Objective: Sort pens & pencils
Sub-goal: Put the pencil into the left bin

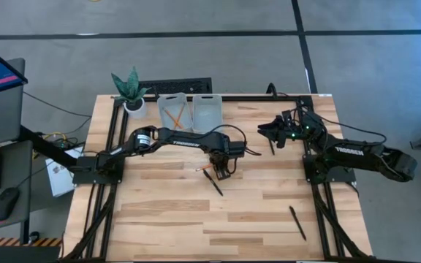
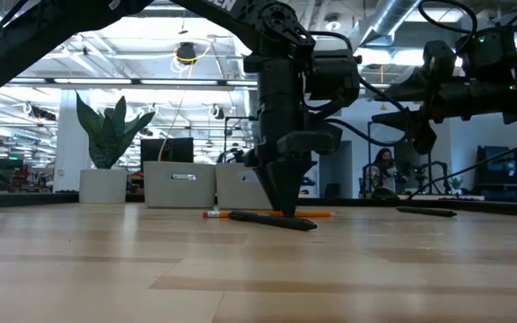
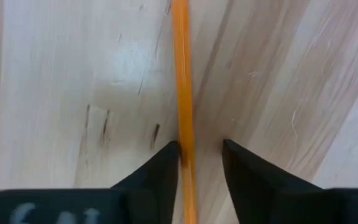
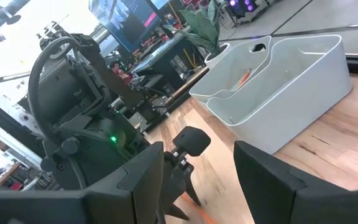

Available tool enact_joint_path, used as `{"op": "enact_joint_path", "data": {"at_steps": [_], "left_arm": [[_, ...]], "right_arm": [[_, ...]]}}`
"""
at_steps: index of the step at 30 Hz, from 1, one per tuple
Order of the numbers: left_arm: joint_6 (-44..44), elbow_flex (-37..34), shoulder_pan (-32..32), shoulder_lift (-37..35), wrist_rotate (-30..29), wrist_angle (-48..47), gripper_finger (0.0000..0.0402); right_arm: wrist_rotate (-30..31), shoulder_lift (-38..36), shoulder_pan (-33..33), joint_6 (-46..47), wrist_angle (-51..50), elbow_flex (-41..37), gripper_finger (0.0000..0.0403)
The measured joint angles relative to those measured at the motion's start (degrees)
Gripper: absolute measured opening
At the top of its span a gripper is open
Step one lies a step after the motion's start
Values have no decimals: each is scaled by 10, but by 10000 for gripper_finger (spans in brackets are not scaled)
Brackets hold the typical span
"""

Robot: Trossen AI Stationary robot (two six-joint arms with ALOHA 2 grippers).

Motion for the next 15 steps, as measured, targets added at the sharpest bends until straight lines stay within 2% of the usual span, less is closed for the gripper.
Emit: {"op": "enact_joint_path", "data": {"at_steps": [15], "left_arm": [[10,0,0,0,0,3,32]], "right_arm": [[0,0,0,0,0,0,217]]}}
